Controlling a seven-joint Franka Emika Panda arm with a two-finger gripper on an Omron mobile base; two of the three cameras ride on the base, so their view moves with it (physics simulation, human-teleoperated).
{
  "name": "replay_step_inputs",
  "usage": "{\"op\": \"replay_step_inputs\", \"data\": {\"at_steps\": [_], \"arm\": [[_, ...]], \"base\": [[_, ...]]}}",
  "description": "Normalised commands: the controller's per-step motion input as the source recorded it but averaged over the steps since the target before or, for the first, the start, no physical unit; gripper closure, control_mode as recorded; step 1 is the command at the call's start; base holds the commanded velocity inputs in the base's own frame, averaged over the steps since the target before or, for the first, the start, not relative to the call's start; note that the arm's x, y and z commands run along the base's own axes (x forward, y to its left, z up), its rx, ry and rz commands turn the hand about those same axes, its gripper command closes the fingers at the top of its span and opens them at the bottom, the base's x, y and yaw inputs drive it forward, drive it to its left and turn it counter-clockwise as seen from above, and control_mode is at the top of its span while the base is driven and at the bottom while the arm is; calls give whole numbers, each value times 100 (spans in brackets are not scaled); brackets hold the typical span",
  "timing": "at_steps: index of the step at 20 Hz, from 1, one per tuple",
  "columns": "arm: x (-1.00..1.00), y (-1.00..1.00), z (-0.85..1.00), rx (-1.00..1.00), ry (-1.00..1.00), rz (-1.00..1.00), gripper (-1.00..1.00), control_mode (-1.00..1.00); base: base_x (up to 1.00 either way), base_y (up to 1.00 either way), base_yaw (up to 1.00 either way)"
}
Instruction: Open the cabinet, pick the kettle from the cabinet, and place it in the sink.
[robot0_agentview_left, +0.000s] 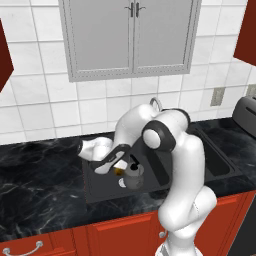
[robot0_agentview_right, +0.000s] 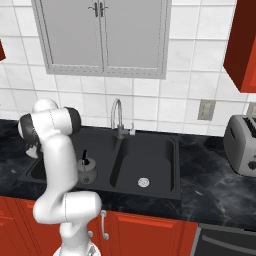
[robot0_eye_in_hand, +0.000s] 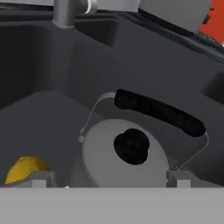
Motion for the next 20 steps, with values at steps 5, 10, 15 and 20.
{"op": "replay_step_inputs", "data": {"at_steps": [5, 10, 15, 20], "arm": [[-38, 6, 25, 3, 1, 0, -100, -100], [-37, 2, 32, 12, 0, 7, -100, -100], [-31, 1, 41, 12, 0, 13, -100, -100], [-33, 0, 43, 8, -2, 17, -100, -100]], "base": [[0, 0, 0], [0, 0, 0], [0, 0, 0], [0, 0, 0]]}}
